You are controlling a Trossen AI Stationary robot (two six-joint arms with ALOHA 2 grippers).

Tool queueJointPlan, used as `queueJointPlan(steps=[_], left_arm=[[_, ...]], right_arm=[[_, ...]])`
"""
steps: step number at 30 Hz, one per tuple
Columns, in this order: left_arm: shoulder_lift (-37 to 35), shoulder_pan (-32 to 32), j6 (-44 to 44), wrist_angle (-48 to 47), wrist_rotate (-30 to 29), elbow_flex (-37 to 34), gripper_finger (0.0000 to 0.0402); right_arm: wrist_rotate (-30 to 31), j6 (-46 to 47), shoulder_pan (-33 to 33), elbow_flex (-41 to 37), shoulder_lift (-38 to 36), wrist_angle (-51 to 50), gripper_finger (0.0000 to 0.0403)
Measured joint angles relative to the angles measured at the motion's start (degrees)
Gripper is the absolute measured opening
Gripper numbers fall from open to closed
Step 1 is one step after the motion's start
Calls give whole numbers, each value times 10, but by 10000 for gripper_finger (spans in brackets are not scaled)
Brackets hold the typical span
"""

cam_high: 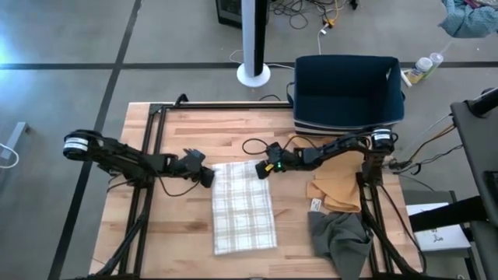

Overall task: Fold towel
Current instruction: Fold the white towel

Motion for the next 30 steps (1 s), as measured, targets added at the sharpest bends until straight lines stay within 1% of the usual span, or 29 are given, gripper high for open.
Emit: queueJointPlan(steps=[1, 3, 8, 12, 15, 20, 21, 23, 27, 30], left_arm=[[4, 0, 3, 1, 0, 1, 13], [5, 0, 5, 1, 1, 2, 6], [-6, 0, 19, -4, 7, 0, 6], [-21, 0, 34, -8, 9, 1, 2], [-29, 0, 49, -9, 8, 0, 1], [-32, 1, 77, 6, -9, -1, 1], [-33, 1, 81, 11, -10, -1, 0], [-35, 0, 83, 15, -16, -1, 0], [-69, 9, 115, 10, -22, 6, 0], [-115, 33, 177, -46, -23, 34, 0]], right_arm=[[3, 0, 0, 0, 1, 0, 230], [19, 0, 1, -1, 4, -4, 223], [26, -5, 1, -3, -6, -30, 200], [28, -6, 1, -3, -1, -33, 170], [29, -32, 1, -3, -1, -29, 130], [16, -74, 0, 4, 1, -12, 30], [12, -87, 0, 7, 2, -12, 18], [12, -115, -2, 15, -1, -18, 13], [19, -171, -11, 36, -27, -16, 17], [24, -242, -25, 59, -44, -14, 8]])
